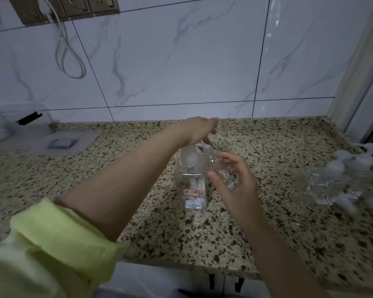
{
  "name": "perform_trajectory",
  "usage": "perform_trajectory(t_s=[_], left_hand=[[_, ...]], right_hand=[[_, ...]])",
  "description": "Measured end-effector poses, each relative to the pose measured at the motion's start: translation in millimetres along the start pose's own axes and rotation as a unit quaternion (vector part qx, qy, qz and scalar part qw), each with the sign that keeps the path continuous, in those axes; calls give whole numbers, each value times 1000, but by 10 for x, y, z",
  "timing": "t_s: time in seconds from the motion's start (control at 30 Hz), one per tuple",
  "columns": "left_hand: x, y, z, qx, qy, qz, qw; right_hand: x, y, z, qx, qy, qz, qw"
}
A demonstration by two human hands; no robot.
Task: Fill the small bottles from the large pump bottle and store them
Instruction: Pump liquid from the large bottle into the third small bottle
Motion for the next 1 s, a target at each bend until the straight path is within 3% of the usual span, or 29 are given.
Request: perform_trajectory(t_s=[0.47, 0.63, 1.0], left_hand=[[-19, -6, 14, 25, 4, 4, 1000], [-28, 8, -9, 22, -31, -3, 999], [-34, 17, 7, 22, -5, 7, 1000]], right_hand=[[0, 23, -18, 4, -5, 3, 1000], [10, -17, -23, -2, -1, -16, 1000], [7, 11, -26, 8, 2, 4, 1000]])
Point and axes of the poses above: each hand's wrist, its own x-axis towards the middle knuckle, its own z-axis out of the palm, y = z × x, the point moved 4 cm from there along x, towards the middle knuckle, and after that the axes turned 12 degrees about -z, right-handed, at the moved point
